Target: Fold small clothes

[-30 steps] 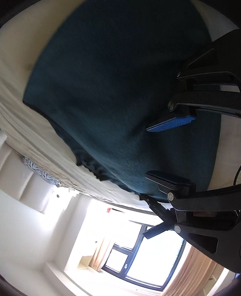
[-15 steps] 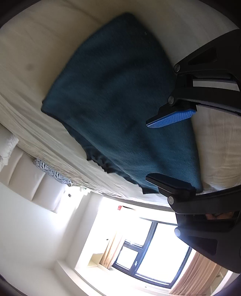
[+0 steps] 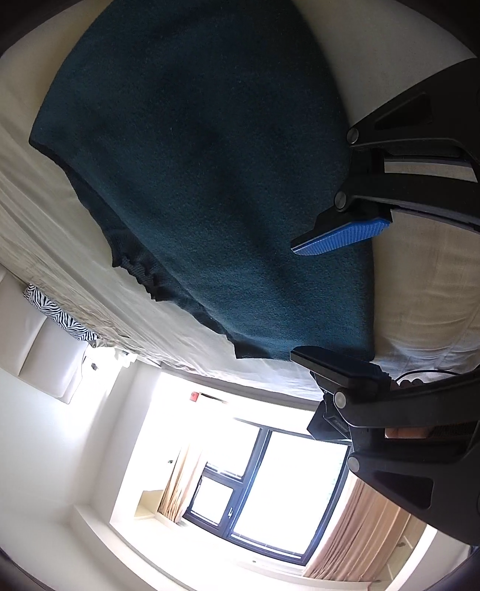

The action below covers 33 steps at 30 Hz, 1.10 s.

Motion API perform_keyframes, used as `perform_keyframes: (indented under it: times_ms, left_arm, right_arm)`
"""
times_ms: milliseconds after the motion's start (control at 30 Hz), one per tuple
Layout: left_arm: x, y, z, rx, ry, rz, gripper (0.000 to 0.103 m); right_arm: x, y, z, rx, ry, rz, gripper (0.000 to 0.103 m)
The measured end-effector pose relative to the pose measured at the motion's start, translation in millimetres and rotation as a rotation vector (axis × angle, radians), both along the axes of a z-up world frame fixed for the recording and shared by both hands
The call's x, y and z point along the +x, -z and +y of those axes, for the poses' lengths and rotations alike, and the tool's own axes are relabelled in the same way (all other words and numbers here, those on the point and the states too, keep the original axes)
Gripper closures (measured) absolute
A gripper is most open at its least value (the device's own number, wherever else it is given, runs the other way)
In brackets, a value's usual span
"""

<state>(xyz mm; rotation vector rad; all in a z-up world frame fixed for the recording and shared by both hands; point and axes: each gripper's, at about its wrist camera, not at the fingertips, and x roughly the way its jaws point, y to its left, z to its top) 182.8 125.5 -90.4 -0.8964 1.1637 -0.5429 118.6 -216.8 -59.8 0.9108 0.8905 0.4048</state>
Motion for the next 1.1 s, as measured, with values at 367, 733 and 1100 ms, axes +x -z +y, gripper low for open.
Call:
perform_keyframes:
  times_ms: [367,733,1100]
  left_arm:
    - [-2,24,4,-0.144,-0.04,0.058,0.085]
    - [1,14,-3,-0.132,-0.062,0.026,0.088]
    - [10,-58,-46,-0.056,-0.002,-0.1,0.089]
  right_arm:
    - [67,-6,75,-0.036,-0.197,0.044,0.052]
    - [107,47,102,0.055,-0.247,0.149,0.055]
    - [92,30,42,0.205,-0.156,0.108,0.043]
